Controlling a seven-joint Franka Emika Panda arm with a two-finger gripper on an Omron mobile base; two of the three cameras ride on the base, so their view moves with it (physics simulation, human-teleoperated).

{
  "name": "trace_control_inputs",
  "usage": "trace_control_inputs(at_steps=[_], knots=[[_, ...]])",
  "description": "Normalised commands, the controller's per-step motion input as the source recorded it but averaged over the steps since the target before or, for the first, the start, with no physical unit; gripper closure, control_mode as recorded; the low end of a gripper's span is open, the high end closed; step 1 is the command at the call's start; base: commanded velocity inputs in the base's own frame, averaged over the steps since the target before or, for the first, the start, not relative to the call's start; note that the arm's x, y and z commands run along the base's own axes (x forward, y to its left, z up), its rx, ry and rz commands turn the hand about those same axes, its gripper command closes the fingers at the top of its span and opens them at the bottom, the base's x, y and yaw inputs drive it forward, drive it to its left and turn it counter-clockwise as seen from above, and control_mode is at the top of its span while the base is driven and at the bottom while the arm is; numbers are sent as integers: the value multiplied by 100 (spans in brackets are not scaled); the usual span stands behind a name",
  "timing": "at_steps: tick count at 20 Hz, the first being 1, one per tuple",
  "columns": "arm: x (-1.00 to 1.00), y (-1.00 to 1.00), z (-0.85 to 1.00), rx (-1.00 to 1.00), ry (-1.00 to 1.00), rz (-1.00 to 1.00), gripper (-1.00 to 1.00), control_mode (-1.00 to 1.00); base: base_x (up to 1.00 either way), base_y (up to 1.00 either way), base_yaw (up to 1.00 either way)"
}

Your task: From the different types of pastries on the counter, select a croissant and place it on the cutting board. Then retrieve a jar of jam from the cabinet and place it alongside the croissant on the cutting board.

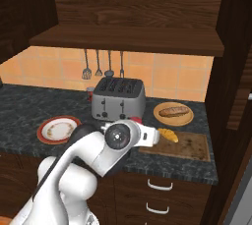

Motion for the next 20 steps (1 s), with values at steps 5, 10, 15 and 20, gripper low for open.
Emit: trace_control_inputs(at_steps=[5, 10, 15, 20], knots=[[28, -26, -48, 0, 10, -1, 100, -100, 0, 0, 0], [38, -6, -53, 0, 4, 0, 100, -100, 0, 0, 0], [37, -3, -47, 0, 0, 0, 100, -100, 0, 0, 0], [42, -30, -10, 0, 0, -1, 100, -100, 0, 0, 0]])
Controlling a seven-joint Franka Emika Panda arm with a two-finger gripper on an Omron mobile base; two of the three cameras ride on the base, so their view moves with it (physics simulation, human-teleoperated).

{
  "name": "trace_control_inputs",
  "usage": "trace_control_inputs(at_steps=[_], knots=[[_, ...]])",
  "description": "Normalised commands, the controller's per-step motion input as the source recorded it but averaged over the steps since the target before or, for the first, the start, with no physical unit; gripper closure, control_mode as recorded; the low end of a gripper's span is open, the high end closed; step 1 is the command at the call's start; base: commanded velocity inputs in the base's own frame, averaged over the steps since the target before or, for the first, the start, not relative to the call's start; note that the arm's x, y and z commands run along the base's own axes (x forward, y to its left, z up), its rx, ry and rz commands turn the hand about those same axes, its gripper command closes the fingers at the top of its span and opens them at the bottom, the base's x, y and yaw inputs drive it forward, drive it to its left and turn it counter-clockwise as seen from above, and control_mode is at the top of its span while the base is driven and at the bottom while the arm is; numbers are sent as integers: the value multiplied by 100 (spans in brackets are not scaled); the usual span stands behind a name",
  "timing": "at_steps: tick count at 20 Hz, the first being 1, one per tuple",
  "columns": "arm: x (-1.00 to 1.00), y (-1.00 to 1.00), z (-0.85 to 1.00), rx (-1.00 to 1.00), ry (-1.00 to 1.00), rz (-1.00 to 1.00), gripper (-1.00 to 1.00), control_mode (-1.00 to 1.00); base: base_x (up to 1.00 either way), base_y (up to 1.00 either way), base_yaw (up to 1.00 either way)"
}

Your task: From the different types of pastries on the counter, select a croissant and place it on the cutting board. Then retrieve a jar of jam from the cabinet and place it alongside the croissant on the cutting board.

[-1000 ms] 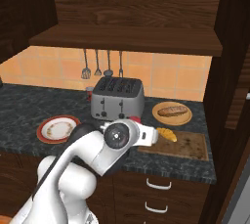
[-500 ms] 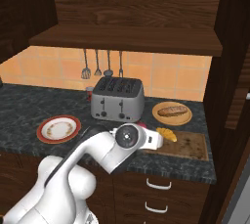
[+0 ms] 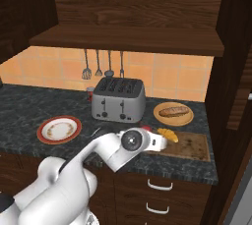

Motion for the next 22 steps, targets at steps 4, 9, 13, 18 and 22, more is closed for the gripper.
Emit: trace_control_inputs(at_steps=[4, 9, 13, 18, 22], knots=[[10, -14, -2, 0, 0, -2, 100, -100, 0, 0, 0], [10, -24, -14, 0, 6, 0, 100, -100, 0, 0, 0], [10, -33, -21, 0, 0, 0, 100, -100, 0, 0, 0], [1, -6, -27, 0, 0, 0, 100, -100, 0, 0, 0], [4, 0, -14, 0, 0, 0, 100, -100, 0, 0, 0]])
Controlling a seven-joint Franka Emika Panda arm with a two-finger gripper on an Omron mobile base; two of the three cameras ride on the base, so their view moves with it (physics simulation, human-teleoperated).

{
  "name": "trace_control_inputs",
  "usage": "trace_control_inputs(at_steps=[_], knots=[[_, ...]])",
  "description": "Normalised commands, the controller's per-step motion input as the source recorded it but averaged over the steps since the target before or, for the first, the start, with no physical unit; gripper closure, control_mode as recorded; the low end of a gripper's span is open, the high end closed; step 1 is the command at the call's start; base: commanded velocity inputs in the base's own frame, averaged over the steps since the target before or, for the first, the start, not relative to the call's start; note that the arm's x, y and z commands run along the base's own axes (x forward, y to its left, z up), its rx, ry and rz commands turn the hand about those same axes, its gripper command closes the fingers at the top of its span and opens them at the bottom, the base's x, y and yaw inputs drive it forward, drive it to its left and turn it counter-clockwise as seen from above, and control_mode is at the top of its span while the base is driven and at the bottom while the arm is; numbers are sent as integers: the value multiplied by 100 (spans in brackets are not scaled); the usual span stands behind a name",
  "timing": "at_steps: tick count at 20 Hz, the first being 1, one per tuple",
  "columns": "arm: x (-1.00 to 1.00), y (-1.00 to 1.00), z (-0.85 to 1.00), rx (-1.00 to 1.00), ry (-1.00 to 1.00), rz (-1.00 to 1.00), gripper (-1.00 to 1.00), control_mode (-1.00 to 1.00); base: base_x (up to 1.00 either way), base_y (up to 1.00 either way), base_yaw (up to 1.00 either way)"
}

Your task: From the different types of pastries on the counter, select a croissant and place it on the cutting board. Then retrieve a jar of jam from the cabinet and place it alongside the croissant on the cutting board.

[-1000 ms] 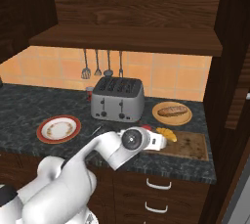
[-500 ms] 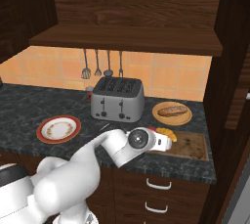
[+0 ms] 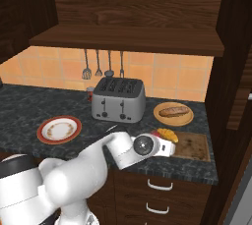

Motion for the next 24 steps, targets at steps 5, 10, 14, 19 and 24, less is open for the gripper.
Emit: trace_control_inputs(at_steps=[5, 10, 14, 19, 24], knots=[[5, 0, -2, 0, 0, 0, 100, -100, 0, 0, 0], [22, 0, -8, 0, 0, 0, 100, -100, 0, 0, 0], [6, 0, -17, 0, 1, 0, 100, -100, 0, 0, 0], [7, 0, -13, 0, 0, 0, 100, -100, 0, 0, 0], [22, 0, -2, 0, 0, 0, 100, -100, 0, 0, 0]])
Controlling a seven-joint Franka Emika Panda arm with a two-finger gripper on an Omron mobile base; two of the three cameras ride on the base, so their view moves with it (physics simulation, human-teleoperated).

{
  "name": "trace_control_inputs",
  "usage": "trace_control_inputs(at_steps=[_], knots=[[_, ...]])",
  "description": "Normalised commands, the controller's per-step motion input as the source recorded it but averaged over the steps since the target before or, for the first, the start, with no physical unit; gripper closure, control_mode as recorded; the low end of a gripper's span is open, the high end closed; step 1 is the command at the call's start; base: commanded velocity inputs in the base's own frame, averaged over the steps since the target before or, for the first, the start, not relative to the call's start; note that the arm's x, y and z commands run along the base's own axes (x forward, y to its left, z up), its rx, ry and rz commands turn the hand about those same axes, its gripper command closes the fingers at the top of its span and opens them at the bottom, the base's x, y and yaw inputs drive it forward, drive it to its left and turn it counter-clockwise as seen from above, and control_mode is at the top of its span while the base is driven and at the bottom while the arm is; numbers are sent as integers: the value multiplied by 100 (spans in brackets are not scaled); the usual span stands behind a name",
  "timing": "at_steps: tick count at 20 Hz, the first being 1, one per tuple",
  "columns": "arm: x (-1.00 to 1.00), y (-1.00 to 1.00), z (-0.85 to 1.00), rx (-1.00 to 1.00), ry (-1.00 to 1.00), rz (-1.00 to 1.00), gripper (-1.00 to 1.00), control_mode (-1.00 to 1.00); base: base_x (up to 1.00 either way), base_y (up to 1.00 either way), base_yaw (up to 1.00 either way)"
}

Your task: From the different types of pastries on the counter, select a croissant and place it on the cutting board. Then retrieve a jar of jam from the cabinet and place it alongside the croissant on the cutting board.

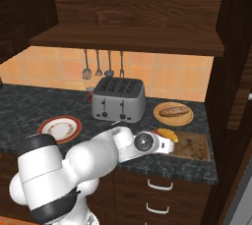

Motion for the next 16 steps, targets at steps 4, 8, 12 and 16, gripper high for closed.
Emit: trace_control_inputs(at_steps=[4, 8, 12, 16], knots=[[8, 0, -9, 0, 0, 0, 100, -100, 0, 0, 0], [12, -4, -11, 0, 0, 0, 100, -100, 0, 0, 0], [11, -11, -14, 0, 0, 0, 100, -100, 0, 0, 0], [2, -11, -18, 0, 0, 0, 100, -100, 0, 0, 0]])
